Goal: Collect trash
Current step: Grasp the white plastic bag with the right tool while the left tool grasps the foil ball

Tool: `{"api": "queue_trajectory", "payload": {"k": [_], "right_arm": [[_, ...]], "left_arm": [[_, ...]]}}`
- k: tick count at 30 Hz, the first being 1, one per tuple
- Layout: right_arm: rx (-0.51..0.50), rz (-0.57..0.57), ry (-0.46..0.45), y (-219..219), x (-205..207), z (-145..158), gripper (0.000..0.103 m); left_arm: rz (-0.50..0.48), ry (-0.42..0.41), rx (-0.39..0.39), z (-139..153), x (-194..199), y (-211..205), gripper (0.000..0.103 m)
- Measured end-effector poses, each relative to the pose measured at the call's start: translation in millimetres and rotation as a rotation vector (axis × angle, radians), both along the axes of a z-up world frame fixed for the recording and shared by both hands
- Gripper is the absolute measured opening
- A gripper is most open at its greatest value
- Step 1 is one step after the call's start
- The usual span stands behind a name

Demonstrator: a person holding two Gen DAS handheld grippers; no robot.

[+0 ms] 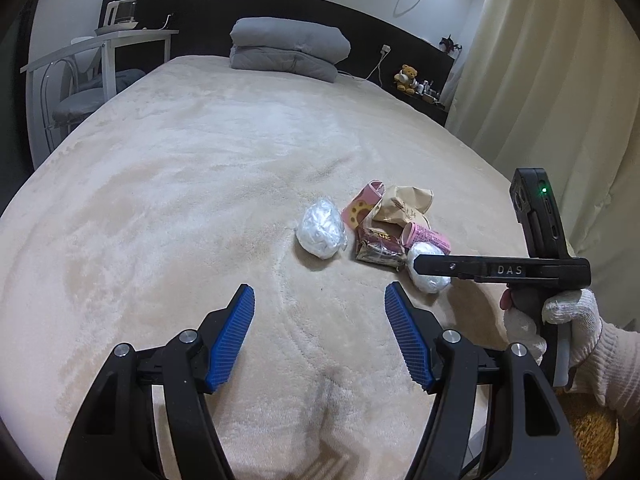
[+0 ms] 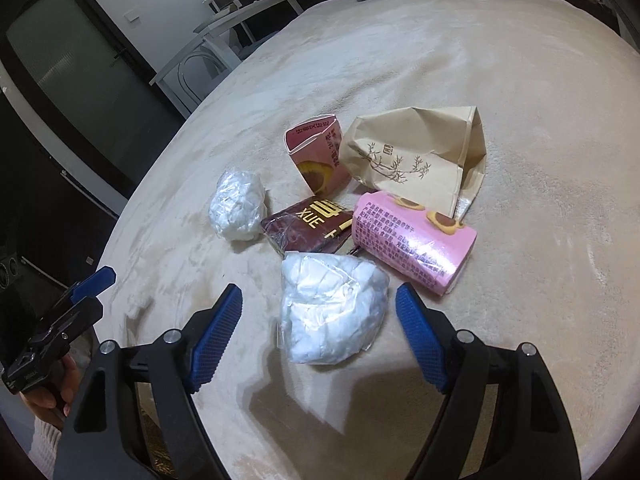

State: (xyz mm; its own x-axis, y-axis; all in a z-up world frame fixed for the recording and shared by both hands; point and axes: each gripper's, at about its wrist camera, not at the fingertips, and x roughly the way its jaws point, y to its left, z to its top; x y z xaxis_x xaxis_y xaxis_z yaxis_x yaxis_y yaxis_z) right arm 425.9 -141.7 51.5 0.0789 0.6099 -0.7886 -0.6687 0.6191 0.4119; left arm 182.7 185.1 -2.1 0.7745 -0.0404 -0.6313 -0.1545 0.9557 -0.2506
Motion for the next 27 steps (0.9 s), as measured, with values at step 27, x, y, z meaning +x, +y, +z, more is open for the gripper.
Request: {"api": "queue_trajectory", "payload": {"k": [27], "right_arm": [[0.026, 0.046, -0.115, -54.8, -22.9, 30.0, 0.052]], "left_arm": [[-0.018, 0.067, 0.031, -33.6, 91.3, 10.2, 0.067]]}}
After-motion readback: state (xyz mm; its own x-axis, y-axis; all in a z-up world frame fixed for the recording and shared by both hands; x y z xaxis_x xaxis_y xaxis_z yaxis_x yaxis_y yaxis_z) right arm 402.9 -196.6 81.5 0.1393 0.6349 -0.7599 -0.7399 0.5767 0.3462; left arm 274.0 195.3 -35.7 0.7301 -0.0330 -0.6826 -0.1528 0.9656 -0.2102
